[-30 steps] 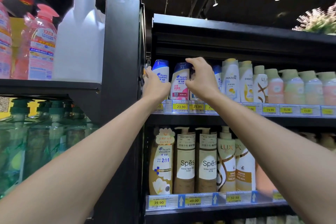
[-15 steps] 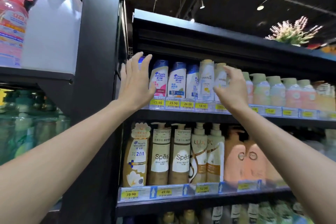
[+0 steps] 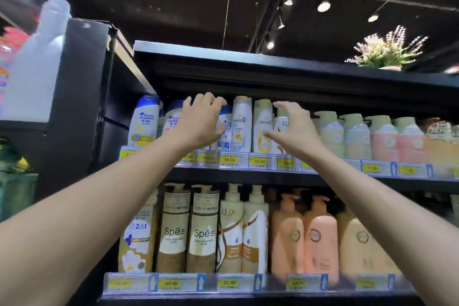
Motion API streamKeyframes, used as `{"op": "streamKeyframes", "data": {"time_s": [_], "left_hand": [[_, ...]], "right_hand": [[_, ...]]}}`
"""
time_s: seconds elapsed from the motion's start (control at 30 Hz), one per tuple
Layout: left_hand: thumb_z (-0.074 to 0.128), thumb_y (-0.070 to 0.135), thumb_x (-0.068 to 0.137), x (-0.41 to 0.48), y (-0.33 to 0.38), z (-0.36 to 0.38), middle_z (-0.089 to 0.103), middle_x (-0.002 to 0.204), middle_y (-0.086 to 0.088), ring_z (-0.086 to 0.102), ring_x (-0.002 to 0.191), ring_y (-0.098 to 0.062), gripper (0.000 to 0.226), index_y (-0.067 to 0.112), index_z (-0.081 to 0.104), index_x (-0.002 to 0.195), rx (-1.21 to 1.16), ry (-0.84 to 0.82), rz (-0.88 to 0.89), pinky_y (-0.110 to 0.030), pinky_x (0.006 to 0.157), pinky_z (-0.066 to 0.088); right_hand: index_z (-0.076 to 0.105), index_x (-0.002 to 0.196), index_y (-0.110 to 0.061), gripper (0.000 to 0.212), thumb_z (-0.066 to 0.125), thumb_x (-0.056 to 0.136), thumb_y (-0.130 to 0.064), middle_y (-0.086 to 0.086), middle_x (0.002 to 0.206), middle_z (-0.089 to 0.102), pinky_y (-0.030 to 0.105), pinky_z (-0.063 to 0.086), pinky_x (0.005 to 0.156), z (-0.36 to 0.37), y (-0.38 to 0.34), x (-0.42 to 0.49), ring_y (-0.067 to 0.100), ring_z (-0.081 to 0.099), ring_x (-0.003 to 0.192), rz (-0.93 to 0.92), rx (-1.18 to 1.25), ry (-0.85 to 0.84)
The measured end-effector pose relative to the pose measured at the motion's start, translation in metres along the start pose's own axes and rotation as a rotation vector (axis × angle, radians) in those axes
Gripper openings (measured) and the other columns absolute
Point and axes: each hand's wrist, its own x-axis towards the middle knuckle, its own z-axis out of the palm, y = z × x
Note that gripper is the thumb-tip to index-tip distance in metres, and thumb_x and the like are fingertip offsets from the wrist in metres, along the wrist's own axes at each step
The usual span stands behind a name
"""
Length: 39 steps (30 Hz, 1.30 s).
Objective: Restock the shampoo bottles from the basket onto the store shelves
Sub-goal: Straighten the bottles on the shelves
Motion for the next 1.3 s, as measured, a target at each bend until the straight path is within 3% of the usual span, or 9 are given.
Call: {"op": "streamKeyframes", "data": {"time_s": [0.13,0.3,0.53,0.73,0.83,0.93,1.07,1.17,1.3], "left_hand": [[0.055,0.038,0.092,0.003,0.007,-0.004,0.049,0.131,-0.006,0.043,0.125,-0.027,0.054,0.02,0.044,0.141,0.053,-0.044,-0.059,-0.048,0.113,0.028],[0.055,0.035,0.092,0.013,-0.003,-0.008,0.051,0.131,-0.008,0.048,0.12,-0.028,0.05,0.018,0.047,0.138,0.059,-0.079,-0.067,-0.044,0.099,0.041],[0.056,0.042,0.093,0.041,-0.007,-0.002,0.054,0.136,-0.007,0.048,0.125,-0.027,0.056,0.015,0.045,0.141,0.052,-0.09,-0.091,-0.046,0.101,0.039],[0.056,0.061,0.089,0.059,-0.005,0.014,0.066,0.109,-0.005,0.06,0.106,-0.028,0.065,0.011,0.052,0.129,0.072,-0.185,-0.127,-0.048,0.098,0.04],[0.063,0.062,0.084,0.061,-0.012,0.023,0.066,0.111,-0.002,0.06,0.106,-0.024,0.059,0.016,0.06,0.121,-0.045,-0.181,-0.151,-0.045,0.095,0.045],[0.07,0.049,0.085,0.059,-0.021,0.019,0.063,0.128,-0.002,0.057,0.119,-0.024,0.061,0.016,0.057,0.134,-0.224,-0.226,-0.161,-0.046,0.102,0.045],[0.068,0.036,0.091,0.056,-0.027,0.018,0.059,0.135,-0.005,0.055,0.122,-0.022,0.056,0.014,0.052,0.14,-0.353,-0.274,-0.103,-0.034,0.1,0.046],[0.066,0.041,0.091,0.055,-0.031,0.025,0.059,0.134,-0.002,0.054,0.122,-0.022,0.056,0.02,0.05,0.141,-0.336,-0.247,-0.085,-0.044,0.103,0.047],[0.062,0.043,0.094,0.05,-0.034,0.029,0.059,0.133,-0.001,0.053,0.122,-0.025,0.052,0.024,0.049,0.141,-0.312,-0.201,-0.076,-0.052,0.102,0.043]], "right_hand": [[0.048,0.138,-0.015,0.068,0.075,0.077,-0.027,0.005,0.139,0.048,0.037,0.037,0.107,0.017,-0.003,0.014,0.023,0.043,0.129,-0.039,0.015,-0.065],[0.047,0.137,-0.015,0.068,0.075,0.078,-0.032,0.005,0.137,0.049,0.039,0.037,0.106,0.028,-0.013,0.031,0.024,0.041,0.129,-0.103,-0.016,-0.059],[0.041,0.143,-0.015,0.076,0.07,0.08,-0.045,0.006,0.14,0.048,0.043,0.026,0.11,0.037,-0.023,0.067,0.025,0.038,0.133,-0.135,-0.226,-0.061],[0.048,0.133,-0.018,0.08,0.067,0.073,-0.067,0.004,0.128,0.058,0.053,0.021,0.108,0.049,-0.032,0.088,0.026,0.042,0.129,-0.101,-0.41,-0.142],[0.059,0.117,-0.02,0.064,0.074,0.07,-0.06,0.001,0.116,0.063,0.053,0.024,0.104,0.05,-0.03,0.093,0.025,0.049,0.12,-0.097,-0.359,-0.144],[0.061,0.117,-0.025,0.058,0.082,0.067,-0.044,-0.001,0.115,0.064,0.051,0.025,0.104,0.046,-0.022,0.098,0.025,0.052,0.118,-0.051,-0.18,-0.189],[0.06,0.112,-0.036,0.054,0.084,0.063,-0.039,-0.005,0.11,0.064,0.05,0.032,0.105,0.039,-0.009,0.106,0.023,0.055,0.111,-0.026,-0.086,-0.269],[0.059,0.116,-0.033,0.054,0.082,0.068,-0.038,-0.006,0.11,0.063,0.055,0.036,0.104,0.042,-0.006,0.103,0.022,0.056,0.11,-0.047,-0.067,-0.263],[0.055,0.124,-0.032,0.055,0.078,0.074,-0.039,-0.005,0.123,0.059,0.053,0.027,0.108,0.05,-0.003,0.096,0.021,0.05,0.12,-0.094,-0.099,-0.181]]}}
